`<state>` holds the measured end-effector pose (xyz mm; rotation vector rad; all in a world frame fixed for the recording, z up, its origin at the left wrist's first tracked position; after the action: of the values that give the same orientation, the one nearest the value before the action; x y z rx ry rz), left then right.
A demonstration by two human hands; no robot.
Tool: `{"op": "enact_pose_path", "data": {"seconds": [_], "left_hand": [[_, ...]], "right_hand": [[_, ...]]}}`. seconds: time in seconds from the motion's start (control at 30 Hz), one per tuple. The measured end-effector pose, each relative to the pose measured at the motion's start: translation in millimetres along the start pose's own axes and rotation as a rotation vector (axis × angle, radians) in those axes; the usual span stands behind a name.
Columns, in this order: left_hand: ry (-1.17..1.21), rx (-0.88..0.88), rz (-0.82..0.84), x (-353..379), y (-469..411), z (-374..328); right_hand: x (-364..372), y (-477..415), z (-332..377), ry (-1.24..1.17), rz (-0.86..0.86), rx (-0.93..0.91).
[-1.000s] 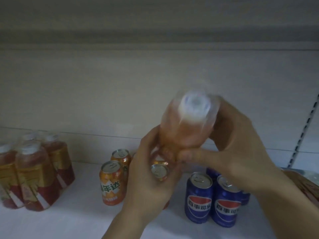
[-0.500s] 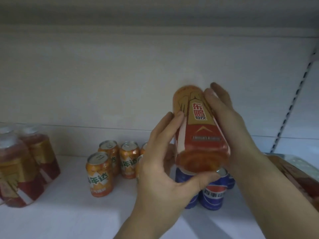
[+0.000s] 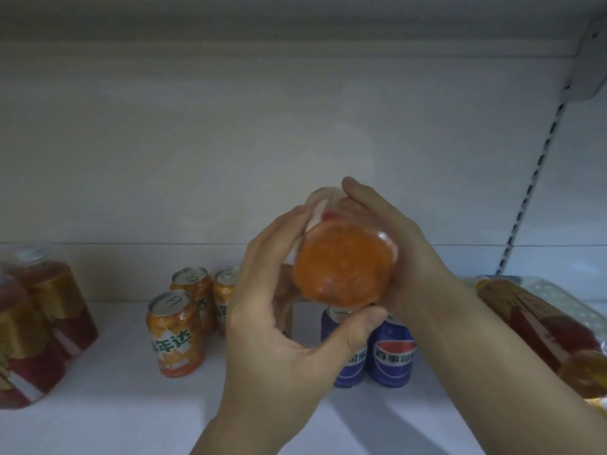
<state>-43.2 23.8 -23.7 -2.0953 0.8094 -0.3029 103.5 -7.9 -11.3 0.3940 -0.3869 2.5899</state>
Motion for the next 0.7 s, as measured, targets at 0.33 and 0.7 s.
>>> {"op": "enact_pose_path", "data": {"seconds": [0.33,0.7], "left_hand": [[0.15,-0.221,-0.084,-35.3,9.5,14.8],[0.07,-0.086,-0.288,-139.3,17.1,-1.9]], "right_hand": [[40.8,11.5,30.8,0.413,-0.032,-0.263],[189.5,-31.5,58.9,0.909,0.5,-0.292]]}}
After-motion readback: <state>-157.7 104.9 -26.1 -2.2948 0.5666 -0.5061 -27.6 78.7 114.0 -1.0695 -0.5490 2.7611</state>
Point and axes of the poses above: each hand's wrist, its own y-axis away from the middle knuckle, its own x-axis out of the palm, z = x × y, the point moved 7 cm from there along -y, towards the middle knuckle, and after that the axes turned 5 degrees about z, right-handed, at the moved point
